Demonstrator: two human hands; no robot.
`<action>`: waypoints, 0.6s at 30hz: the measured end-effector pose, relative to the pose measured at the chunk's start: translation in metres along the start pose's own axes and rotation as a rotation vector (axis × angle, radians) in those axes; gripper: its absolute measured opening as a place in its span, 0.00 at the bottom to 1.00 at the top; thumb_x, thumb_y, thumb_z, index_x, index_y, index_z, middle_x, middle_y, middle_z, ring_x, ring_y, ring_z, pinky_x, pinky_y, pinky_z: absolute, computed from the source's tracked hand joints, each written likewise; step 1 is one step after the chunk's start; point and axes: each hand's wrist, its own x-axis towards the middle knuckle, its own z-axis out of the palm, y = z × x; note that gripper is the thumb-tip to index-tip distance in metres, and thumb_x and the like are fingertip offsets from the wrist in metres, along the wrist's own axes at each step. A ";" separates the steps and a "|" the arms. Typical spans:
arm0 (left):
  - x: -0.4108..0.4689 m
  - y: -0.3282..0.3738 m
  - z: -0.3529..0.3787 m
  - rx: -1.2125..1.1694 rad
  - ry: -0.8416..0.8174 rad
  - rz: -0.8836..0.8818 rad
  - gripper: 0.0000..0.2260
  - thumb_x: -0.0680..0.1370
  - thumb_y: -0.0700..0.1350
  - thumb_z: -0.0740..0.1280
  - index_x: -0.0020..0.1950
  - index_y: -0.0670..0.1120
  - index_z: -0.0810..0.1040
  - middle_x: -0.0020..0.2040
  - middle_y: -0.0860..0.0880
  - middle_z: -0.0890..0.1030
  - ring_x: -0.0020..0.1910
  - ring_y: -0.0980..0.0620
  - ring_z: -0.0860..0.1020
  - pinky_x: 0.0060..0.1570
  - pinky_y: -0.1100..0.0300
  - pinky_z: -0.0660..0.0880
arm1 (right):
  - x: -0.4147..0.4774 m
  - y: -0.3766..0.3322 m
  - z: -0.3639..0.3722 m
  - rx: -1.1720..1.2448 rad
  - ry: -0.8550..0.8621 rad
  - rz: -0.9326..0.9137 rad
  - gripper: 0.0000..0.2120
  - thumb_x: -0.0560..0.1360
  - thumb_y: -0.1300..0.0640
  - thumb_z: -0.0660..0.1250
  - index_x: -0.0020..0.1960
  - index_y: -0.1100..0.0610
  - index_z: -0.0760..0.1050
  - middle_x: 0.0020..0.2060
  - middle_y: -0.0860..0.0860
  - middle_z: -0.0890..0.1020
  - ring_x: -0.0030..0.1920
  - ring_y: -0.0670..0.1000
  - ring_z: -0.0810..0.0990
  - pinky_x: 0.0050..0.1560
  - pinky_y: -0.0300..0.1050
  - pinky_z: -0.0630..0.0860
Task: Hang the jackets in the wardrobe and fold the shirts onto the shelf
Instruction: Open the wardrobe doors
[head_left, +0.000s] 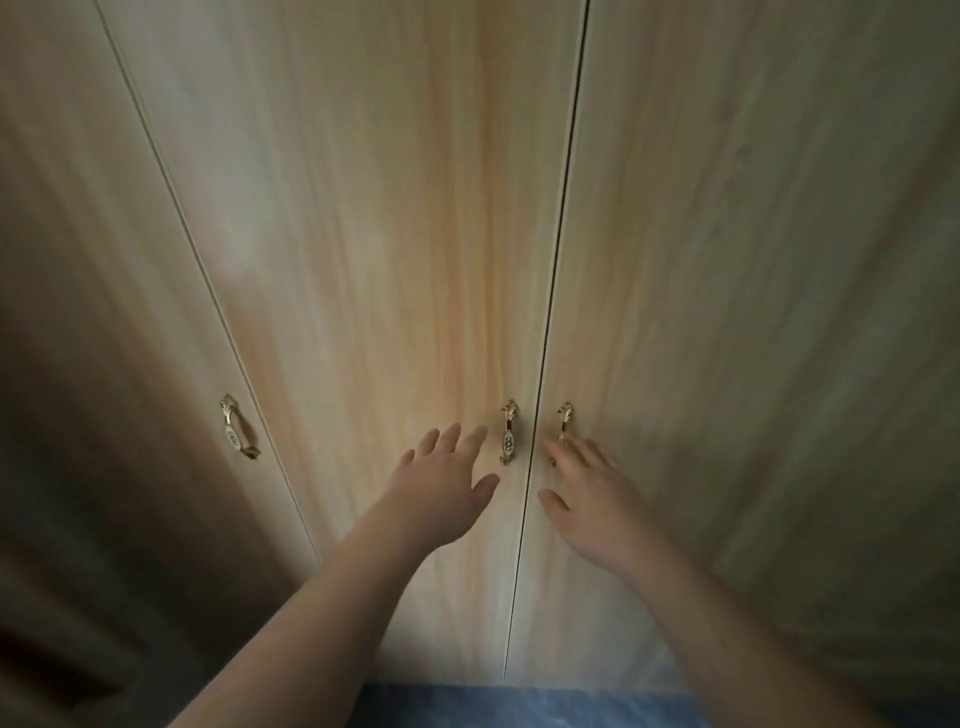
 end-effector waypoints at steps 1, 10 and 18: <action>0.000 0.003 0.001 -0.003 -0.002 0.024 0.30 0.81 0.62 0.53 0.81 0.55 0.48 0.81 0.47 0.53 0.80 0.43 0.52 0.76 0.44 0.55 | -0.006 0.003 -0.001 -0.009 0.000 0.027 0.30 0.79 0.46 0.60 0.78 0.50 0.57 0.77 0.51 0.62 0.76 0.56 0.58 0.74 0.50 0.60; 0.023 0.026 0.021 0.020 -0.072 0.111 0.29 0.82 0.61 0.53 0.80 0.54 0.49 0.81 0.47 0.54 0.80 0.43 0.52 0.76 0.44 0.56 | 0.008 0.032 0.005 0.125 0.054 0.189 0.23 0.78 0.54 0.64 0.71 0.58 0.68 0.67 0.57 0.73 0.68 0.58 0.70 0.66 0.47 0.67; 0.035 0.016 0.038 0.054 -0.161 0.032 0.29 0.82 0.60 0.54 0.80 0.54 0.51 0.81 0.48 0.55 0.79 0.44 0.54 0.75 0.45 0.59 | 0.084 0.037 0.040 0.498 0.151 0.388 0.10 0.78 0.53 0.65 0.57 0.56 0.73 0.44 0.52 0.81 0.44 0.55 0.80 0.43 0.41 0.69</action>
